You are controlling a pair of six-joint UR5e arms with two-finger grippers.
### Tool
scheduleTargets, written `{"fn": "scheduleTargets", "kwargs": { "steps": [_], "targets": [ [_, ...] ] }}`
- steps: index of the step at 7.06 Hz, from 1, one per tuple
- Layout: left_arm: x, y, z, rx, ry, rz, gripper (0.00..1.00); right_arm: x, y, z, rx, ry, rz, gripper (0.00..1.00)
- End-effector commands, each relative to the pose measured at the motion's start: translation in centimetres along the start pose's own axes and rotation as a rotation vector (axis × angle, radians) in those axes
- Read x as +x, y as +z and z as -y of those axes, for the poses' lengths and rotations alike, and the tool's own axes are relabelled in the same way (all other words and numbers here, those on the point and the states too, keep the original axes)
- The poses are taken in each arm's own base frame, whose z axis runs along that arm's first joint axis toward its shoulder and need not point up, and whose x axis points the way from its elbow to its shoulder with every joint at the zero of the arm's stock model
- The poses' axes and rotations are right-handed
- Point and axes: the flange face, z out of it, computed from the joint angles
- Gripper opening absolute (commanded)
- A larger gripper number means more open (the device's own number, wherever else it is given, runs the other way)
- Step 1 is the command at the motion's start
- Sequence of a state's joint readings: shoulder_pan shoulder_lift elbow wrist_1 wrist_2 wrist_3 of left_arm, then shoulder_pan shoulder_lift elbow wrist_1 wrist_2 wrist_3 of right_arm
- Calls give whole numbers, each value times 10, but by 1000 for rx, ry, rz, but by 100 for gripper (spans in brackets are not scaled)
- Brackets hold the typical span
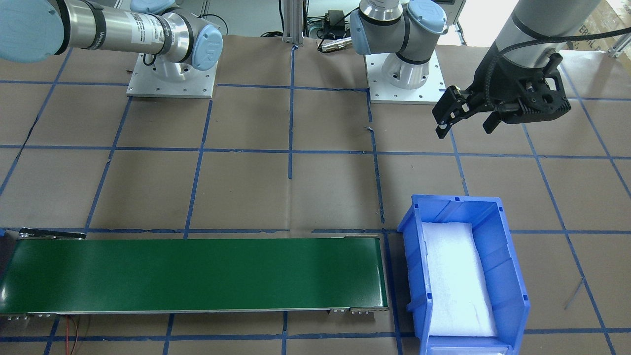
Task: Transport two buttons from left to right
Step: 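Lower the yellow button into the bin beside the red button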
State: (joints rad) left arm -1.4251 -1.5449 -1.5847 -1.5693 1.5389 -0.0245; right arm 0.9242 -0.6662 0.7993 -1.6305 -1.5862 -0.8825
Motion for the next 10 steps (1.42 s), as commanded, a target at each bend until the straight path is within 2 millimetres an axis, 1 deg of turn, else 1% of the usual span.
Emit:
{"fn": "scheduleTargets", "kwargs": {
  "steps": [1, 2, 3, 4, 5, 6, 7, 8, 9, 10],
  "targets": [
    [0, 0, -1, -3, 1, 3, 100, 0, 4, 5, 2, -5, -2, 8],
    [0, 1, -1, -6, 4, 7, 100, 0, 4, 7, 4, -5, -6, 8],
    [1, -3, -5, -1, 6, 9, 100, 0, 5, 7, 3, -5, -5, 27],
    [1, -1, -1, 3, 6, 4, 100, 0, 11, 8, 1, -5, 3, 37],
    [1, 5, 0, -18, 7, 6, 100, 0, 12, 9, 15, -6, 19, 47],
    [2, 13, -5, -36, 10, 4, 100, 0, 16, 10, 14, -5, 24, 48],
    [4, 25, -17, -60, 38, 8, 100, 0, 15, 9, 15, -5, 23, 48],
    [3, 38, -18, -77, 126, 7, 100, 0, 15, 9, 15, -5, 22, 49],
    [3, 38, -16, -77, 127, 10, 100, 0, 15, 10, 16, -5, 23, 52],
    [3, 26, -14, -48, 124, 1, 100, -3, 7, 8, 15, -6, 27, 59]
  ]
}}
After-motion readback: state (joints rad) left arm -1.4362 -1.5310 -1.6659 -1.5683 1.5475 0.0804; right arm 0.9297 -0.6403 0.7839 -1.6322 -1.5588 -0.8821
